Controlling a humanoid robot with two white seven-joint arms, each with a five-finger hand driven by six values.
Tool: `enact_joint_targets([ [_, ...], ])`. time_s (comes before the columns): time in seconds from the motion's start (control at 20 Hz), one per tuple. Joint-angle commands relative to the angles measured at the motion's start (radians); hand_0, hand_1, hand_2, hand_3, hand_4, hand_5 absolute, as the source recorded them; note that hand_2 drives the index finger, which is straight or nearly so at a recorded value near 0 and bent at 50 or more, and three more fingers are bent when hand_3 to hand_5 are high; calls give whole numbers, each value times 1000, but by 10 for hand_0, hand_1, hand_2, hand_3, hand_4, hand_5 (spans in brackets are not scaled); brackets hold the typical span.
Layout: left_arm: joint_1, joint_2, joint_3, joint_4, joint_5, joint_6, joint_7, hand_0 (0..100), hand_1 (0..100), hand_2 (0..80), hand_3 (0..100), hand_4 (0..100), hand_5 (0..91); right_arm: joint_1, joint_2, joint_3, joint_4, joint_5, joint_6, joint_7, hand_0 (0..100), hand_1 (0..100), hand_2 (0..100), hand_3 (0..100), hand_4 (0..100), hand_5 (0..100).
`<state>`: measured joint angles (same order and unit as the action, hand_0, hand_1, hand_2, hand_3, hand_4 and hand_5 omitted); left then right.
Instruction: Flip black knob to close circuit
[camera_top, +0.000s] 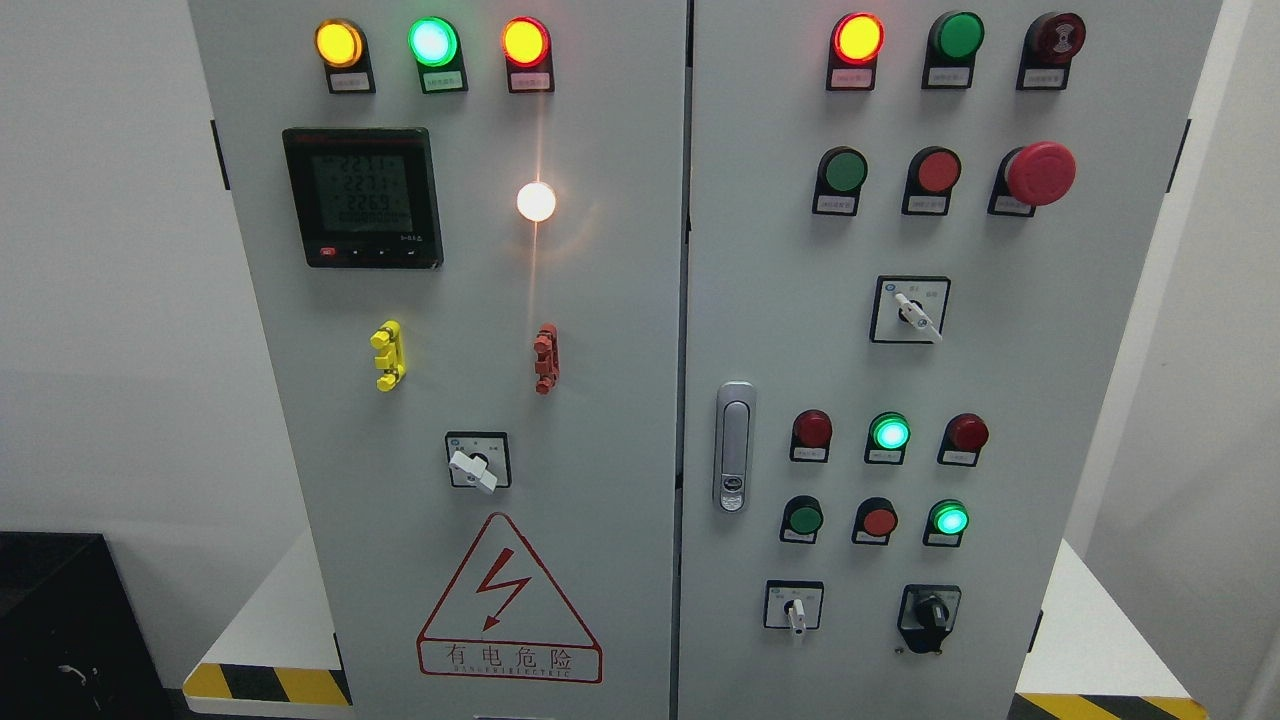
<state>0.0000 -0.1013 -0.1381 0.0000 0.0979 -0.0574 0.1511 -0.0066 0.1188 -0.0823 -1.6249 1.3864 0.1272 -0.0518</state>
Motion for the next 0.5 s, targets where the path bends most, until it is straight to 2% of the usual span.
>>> enact_joint_targets([
  [0.0,23,0,0,-31,0,1,-1,120,556,0,0,0,0,-58,-1,-24,-23,8,2,23,0,0,881,1000,883,888],
  [0.15,23,0,0,-31,-1,1,-1,120,556,0,0,0,0,-81,-7,-25,-23,8,21,33,0,0,882,1000,884,888],
  [0.25,23,0,0,-31,0,1,-1,120,556,0,0,0,0,-93,-10,-25,-24,8,25,61,0,0,882,1000,883,887],
  [0.45,23,0,0,-31,0,1,-1,120,556,0,0,0,0,-124,-14,-37,-23,8,26,76,0,0,882,1000,883,887],
])
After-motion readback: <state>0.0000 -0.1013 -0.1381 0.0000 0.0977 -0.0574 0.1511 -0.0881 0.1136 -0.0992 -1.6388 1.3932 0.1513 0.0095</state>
